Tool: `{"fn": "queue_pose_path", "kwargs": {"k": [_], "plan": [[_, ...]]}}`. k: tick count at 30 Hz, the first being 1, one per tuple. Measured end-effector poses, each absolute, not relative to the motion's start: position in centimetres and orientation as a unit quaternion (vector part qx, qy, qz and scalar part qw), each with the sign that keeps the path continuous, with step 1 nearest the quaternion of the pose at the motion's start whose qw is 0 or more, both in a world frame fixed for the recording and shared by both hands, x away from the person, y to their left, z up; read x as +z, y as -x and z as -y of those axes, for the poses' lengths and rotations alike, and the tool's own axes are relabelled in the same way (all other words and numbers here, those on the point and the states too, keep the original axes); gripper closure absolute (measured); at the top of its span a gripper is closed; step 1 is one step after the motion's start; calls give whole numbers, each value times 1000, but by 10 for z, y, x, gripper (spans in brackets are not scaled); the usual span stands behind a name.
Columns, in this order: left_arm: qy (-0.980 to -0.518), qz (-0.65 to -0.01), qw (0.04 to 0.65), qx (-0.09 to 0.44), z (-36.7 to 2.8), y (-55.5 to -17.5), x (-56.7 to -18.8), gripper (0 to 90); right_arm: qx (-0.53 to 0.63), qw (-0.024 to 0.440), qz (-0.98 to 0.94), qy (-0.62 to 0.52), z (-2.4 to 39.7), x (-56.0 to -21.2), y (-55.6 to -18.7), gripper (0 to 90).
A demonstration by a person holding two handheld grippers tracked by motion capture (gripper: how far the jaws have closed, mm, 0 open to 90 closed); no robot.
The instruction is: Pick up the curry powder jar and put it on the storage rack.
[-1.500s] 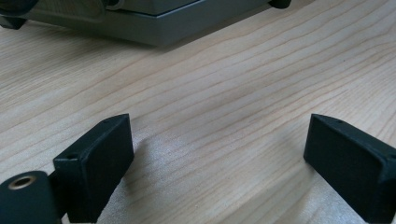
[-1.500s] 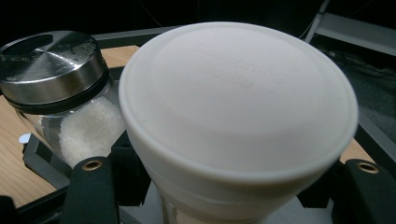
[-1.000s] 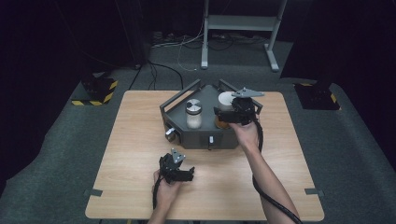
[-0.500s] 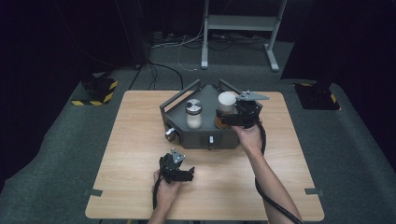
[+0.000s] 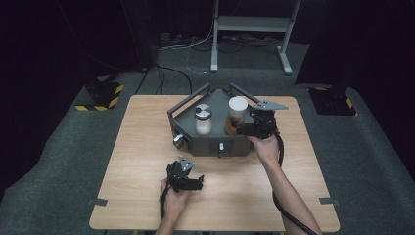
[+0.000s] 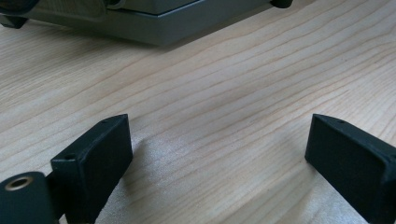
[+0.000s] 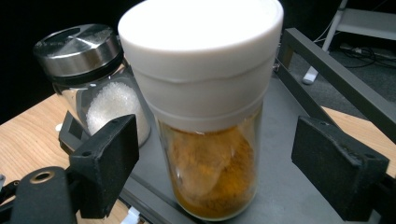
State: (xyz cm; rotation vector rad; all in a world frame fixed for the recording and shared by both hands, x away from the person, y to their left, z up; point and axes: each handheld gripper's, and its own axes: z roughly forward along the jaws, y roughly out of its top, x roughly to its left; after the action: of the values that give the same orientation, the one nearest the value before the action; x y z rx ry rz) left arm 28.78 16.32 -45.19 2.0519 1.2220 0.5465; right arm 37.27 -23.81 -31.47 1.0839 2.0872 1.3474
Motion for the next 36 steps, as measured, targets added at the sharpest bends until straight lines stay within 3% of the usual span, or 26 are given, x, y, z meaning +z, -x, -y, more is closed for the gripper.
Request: {"fn": "queue_pose_path", "kwargs": {"k": [36], "plan": [[-788, -470, 339, 209, -163, -288, -452, 70, 488, 198, -754, -393, 276, -357, -332, 152]]}}
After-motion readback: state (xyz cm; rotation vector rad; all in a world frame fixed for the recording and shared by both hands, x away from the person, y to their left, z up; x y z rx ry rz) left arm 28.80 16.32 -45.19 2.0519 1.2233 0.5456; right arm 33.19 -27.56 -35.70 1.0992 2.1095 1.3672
